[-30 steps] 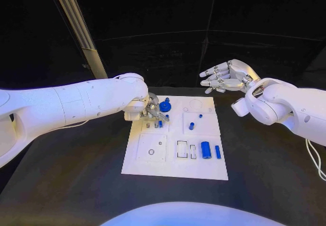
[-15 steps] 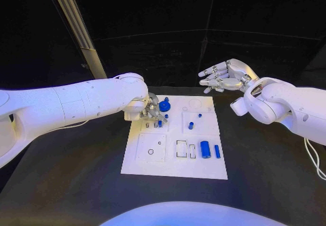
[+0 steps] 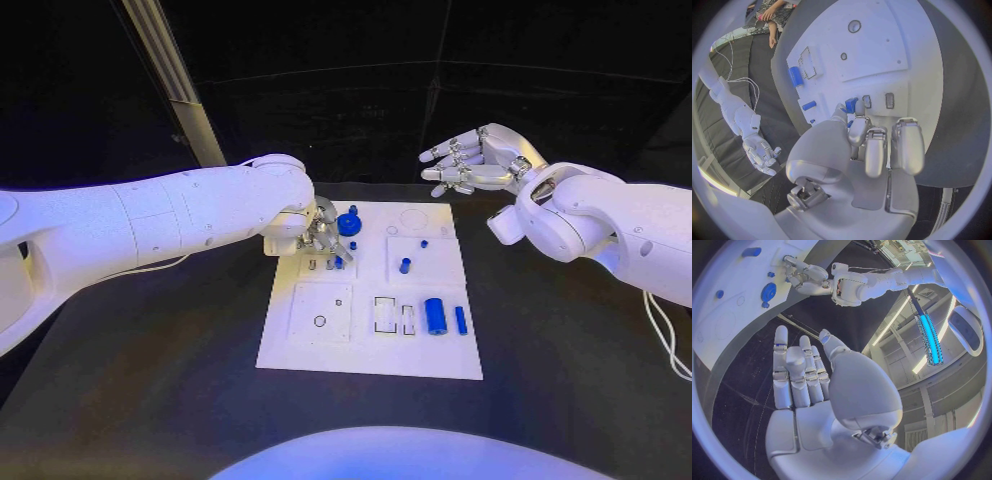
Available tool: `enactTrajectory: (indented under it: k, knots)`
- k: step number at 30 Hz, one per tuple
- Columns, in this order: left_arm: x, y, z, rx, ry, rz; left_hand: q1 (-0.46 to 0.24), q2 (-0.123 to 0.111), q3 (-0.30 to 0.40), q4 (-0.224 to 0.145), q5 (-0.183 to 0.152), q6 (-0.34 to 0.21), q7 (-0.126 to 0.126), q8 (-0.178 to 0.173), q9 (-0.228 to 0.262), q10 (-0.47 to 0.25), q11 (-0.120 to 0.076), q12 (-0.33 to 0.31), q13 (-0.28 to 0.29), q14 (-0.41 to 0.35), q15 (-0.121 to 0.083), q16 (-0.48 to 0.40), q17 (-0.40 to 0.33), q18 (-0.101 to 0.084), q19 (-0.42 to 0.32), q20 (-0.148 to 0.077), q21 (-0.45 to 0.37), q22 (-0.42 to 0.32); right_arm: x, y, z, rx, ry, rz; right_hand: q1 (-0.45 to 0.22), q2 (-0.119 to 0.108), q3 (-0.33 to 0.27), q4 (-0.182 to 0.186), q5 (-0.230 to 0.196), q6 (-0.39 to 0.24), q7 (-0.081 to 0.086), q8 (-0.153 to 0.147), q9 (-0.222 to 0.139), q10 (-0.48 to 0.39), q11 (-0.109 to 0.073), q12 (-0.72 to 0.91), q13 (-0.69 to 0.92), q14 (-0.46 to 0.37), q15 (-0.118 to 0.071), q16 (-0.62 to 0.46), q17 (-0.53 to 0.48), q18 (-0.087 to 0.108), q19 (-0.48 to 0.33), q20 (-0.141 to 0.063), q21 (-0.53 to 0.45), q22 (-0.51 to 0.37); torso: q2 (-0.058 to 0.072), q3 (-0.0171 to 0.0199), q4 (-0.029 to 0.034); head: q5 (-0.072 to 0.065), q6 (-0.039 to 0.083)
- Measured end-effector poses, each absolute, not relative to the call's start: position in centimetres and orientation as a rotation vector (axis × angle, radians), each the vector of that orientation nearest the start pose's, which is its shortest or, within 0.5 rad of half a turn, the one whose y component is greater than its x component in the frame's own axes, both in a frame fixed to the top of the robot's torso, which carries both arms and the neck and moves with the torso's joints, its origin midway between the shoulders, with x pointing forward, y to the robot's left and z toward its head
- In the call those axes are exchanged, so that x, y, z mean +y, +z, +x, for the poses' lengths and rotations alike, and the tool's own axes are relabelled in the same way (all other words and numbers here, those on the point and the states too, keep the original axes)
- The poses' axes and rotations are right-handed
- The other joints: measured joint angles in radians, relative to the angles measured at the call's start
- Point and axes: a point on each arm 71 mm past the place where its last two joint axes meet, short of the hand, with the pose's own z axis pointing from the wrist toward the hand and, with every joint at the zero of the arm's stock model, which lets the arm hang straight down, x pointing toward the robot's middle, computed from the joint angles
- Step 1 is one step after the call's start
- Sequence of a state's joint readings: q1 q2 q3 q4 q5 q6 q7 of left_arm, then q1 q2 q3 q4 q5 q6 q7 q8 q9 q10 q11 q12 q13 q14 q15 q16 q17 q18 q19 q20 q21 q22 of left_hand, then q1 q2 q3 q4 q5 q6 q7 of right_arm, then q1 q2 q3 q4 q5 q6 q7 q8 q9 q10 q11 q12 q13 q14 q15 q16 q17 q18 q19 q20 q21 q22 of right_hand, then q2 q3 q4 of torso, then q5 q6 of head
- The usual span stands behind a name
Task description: Assemble the parts on the task board
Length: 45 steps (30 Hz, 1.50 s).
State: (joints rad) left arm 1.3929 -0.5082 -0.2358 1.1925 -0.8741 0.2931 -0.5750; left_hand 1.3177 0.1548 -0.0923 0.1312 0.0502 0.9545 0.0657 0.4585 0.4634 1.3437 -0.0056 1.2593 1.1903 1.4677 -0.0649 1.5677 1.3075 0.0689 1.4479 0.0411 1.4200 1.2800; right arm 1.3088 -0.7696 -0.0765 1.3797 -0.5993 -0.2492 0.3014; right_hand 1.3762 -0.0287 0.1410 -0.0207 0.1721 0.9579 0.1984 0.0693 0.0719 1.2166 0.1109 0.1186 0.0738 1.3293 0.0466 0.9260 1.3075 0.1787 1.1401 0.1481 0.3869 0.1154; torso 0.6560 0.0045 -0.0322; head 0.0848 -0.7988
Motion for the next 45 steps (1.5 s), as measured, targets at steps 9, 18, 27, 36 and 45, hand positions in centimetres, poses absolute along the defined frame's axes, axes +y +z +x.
enactTrajectory:
  k: [9,18,27,36,45]
  knots:
    - [15.2,-21.5,53.1,2.473,-0.299,-0.136,0.036,-0.038,0.199,0.037,0.010,-0.017,0.002,0.038,0.002,-0.005,-0.006,-0.028,-0.023,-0.002,-0.007,0.000,0.000,0.000,0.004,-0.004,0.000,0.001,-20.0,-14.4,52.4,1.577,1.289,0.410,0.000,0.000,0.000,0.000,0.000,-0.003,-0.003,0.000,0.000,-0.004,0.004,0.000,-0.001,0.000,0.000,-0.011,0.000,0.000,0.000,0.000,-0.004,-0.001,0.000,0.0001,0.0009,0.001,-0.003]
    - [15.7,-21.4,52.7,2.432,-0.336,-0.186,-0.146,-0.160,0.563,-0.031,0.011,-0.035,-0.002,0.114,0.026,-0.003,-0.008,-0.034,-0.031,-0.001,-0.009,0.000,0.000,0.000,0.004,-0.004,0.000,0.005,-20.0,-14.5,52.5,1.586,1.286,0.413,0.000,0.000,0.000,0.000,0.000,-0.007,0.001,0.000,0.000,-0.007,0.007,0.000,-0.002,-0.006,0.001,-0.018,0.000,0.000,0.000,0.000,-0.008,-0.003,0.000,0.0006,0.0015,0.002,-0.006]
    - [16.5,-21.3,51.7,2.399,-0.370,-0.241,-0.163,-0.168,0.599,-0.032,0.009,-0.040,-0.004,0.132,0.033,-0.004,-0.007,-0.044,-0.044,-0.001,-0.009,0.000,0.000,0.000,0.004,-0.004,0.000,0.004,-20.1,-14.5,52.6,1.590,1.277,0.404,0.000,0.000,0.000,0.000,0.004,-0.007,0.001,0.000,0.000,-0.007,0.007,0.000,-0.002,-0.006,0.001,-0.018,0.000,0.000,0.000,0.000,-0.008,-0.003,-0.001,0.0009,0.0043,0.005,-0.003]
    - [17.7,-21.9,50.7,2.332,-0.368,-0.287,-0.175,-0.180,0.619,-0.036,0.008,-0.040,-0.003,0.141,0.033,-0.004,-0.007,-0.047,-0.049,-0.001,-0.008,0.000,0.000,0.000,0.004,-0.003,0.000,0.007,-20.3,-14.5,52.6,1.593,1.270,0.398,0.000,0.000,0.000,0.000,0.004,-0.007,0.001,0.000,0.000,-0.007,0.007,0.000,-0.003,-0.006,0.001,-0.018,0.000,0.000,0.000,0.000,-0.008,-0.004,-0.001,0.0035,0.0140,0.006,-0.008]
    - [17.9,-23.1,50.0,2.266,-0.350,-0.276,-0.185,-0.190,0.637,-0.045,0.008,-0.044,-0.003,0.147,0.038,-0.004,-0.007,-0.053,-0.059,-0.001,-0.008,0.000,0.000,0.000,0.004,-0.003,0.004,0.016,-20.3,-14.6,52.6,1.595,1.269,0.395,-0.004,0.004,0.000,0.000,0.004,-0.007,0.001,0.000,0.000,-0.007,0.007,0.000,-0.003,-0.009,0.005,-0.023,0.000,0.000,0.000,0.000,-0.013,-0.005,-0.001,0.0048,0.0188,0.009,-0.009]
